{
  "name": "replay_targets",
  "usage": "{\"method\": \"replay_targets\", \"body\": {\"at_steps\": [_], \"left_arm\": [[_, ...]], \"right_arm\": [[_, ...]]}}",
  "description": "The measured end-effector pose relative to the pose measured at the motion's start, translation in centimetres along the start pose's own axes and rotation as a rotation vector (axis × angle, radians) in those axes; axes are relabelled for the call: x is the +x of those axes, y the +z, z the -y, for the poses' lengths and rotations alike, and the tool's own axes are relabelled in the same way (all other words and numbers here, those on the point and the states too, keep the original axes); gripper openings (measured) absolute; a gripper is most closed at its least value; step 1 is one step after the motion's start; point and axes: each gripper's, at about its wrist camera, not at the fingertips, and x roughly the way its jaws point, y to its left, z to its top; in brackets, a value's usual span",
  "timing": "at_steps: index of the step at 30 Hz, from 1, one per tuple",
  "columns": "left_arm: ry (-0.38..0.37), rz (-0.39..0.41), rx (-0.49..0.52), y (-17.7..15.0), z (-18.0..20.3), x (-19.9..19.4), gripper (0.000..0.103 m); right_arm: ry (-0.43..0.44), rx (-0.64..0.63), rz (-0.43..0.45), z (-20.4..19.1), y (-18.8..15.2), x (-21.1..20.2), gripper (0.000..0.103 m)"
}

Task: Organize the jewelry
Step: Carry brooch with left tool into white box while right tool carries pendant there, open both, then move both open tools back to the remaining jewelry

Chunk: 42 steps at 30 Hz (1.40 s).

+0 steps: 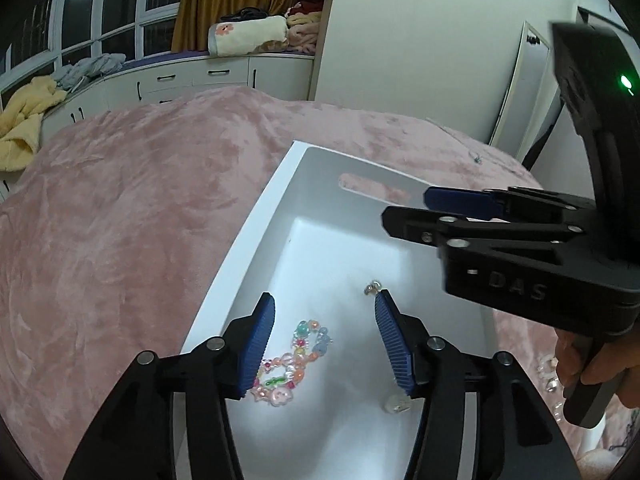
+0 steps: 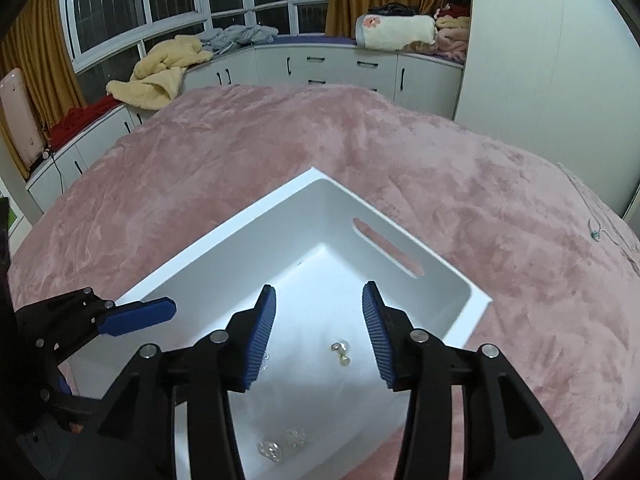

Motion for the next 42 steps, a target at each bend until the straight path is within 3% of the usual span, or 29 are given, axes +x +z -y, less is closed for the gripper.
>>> {"method": "replay_targets", "body": {"at_steps": [4,8,13,19,24,29,32,37,42], "left_arm": [[0.0,0.039,-0.021,0.3,0.2,-1.1,0.073],[-0.015,0.099,-0.029,0.6,0.9,-2.6,0.09],[-0.035,0.154,0.017,0.7,2.8,-4.2,0.093],[-0.16,0.277,0.037,0.6,5.8,-7.0,0.093],[-0.215,0.358,0.142,-0.3,9.7,-8.9,0.096],[-0.248,0.373,0.224,-1.2,13.4,-9.5,0.098],[-0.317,0.36,0.221,-1.9,15.3,-9.5,0.099],[-0.452,0.288,0.175,-4.2,18.3,-7.3,0.1],[-0.456,0.207,0.264,-7.8,22.5,-4.3,0.1]], "right_arm": [[-0.032,0.014,0.083,2.0,-0.3,-3.8,0.059],[-0.066,0.06,0.108,4.6,-1.3,-6.7,0.069],[-0.121,0.13,0.127,8.7,-3.7,-10.2,0.071],[-0.179,0.189,0.127,12.8,-8.3,-14.2,0.073],[-0.243,0.235,0.089,15.8,-13.0,-16.3,0.073],[-0.284,0.254,0.065,17.9,-17.3,-18.1,0.073],[-0.313,0.226,0.042,18.7,-19.6,-18.7,0.073],[-0.339,0.23,0.01,19.7,-23.2,-18.9,0.073],[-0.349,0.244,-0.007,20.9,-26.4,-18.4,0.073]]}}
